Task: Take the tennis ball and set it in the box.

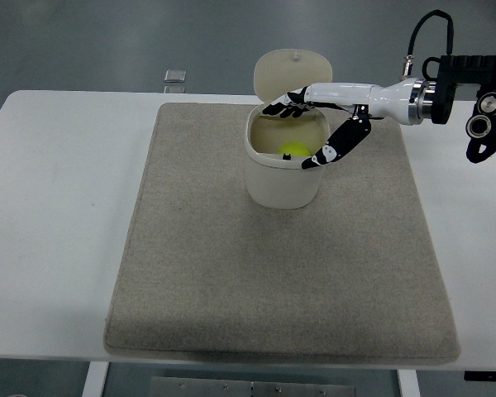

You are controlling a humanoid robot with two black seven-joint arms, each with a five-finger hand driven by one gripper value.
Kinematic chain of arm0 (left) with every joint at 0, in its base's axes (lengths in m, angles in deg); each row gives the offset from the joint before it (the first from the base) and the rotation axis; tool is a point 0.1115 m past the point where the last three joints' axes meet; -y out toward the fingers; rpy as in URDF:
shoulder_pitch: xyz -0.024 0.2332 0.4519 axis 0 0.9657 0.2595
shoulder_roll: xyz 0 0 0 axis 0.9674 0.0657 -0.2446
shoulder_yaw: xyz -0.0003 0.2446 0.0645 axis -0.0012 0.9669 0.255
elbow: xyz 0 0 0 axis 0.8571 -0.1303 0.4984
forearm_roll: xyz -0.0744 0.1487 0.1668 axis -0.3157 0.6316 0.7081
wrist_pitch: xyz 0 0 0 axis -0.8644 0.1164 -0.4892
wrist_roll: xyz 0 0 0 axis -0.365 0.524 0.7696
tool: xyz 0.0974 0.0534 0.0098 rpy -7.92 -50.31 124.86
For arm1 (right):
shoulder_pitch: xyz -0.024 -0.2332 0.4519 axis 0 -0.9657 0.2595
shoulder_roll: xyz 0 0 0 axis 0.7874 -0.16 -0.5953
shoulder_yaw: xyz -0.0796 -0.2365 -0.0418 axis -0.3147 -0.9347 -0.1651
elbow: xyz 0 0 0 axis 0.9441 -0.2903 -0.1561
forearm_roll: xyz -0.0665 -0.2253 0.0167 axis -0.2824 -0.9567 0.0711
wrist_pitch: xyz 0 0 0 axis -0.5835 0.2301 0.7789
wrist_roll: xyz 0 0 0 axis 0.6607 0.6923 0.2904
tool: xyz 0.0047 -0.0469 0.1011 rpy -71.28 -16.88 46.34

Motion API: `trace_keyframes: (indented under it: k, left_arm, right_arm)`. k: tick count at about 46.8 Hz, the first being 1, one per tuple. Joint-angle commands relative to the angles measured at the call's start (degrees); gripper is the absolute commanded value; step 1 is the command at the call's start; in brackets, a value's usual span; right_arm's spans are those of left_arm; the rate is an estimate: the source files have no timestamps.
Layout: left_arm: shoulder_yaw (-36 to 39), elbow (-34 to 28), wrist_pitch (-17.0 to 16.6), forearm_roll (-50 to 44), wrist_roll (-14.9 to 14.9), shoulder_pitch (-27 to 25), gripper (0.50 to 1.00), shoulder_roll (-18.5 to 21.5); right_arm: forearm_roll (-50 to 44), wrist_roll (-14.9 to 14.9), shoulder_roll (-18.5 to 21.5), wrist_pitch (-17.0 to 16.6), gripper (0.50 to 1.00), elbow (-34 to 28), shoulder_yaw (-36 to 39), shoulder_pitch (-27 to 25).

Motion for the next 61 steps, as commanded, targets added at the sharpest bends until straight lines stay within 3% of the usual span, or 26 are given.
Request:
trace_keyframes:
  k: [1, 13, 24, 33, 41, 51, 61]
  left_arm:
    - [0.0, 0.0, 0.0, 0.0, 0.0, 0.0, 0.996, 0.0]
    - [0.0, 0.0, 0.0, 0.0, 0.0, 0.0, 0.996, 0.0]
    - [0.0, 0.0, 0.0, 0.0, 0.0, 0.0, 0.996, 0.0]
    - [0.0, 0.0, 0.0, 0.0, 0.0, 0.0, 0.996, 0.0]
    - [0.0, 0.0, 0.0, 0.0, 0.0, 0.0, 0.996, 0.0]
    - [0.0, 0.0, 0.0, 0.0, 0.0, 0.0, 0.996, 0.0]
    - [0.0, 0.0, 0.0, 0.0, 0.0, 0.0, 0.996, 0.0]
  right_arm:
    - [2.2, 0.0, -1.2, -3.5, 0.913, 0.2, 0.5, 0.4]
    - [12.2, -0.1, -7.4, -12.3, 0.913, 0.4, 0.8, 2.8]
    - [23.2, 0.1, -10.7, -12.3, 0.913, 0.2, 5.9, 2.7]
    - [30.3, 0.1, -10.3, -12.3, 0.913, -4.0, 8.0, 0.4]
    - [35.7, 0.2, -6.6, -7.6, 0.913, -9.0, 9.7, -3.4]
    - [41.5, -0.6, -3.2, -4.3, 0.913, -13.9, 10.2, -7.2]
    - [51.4, -10.0, 0.6, -1.2, 0.911, -20.9, 10.0, -10.3]
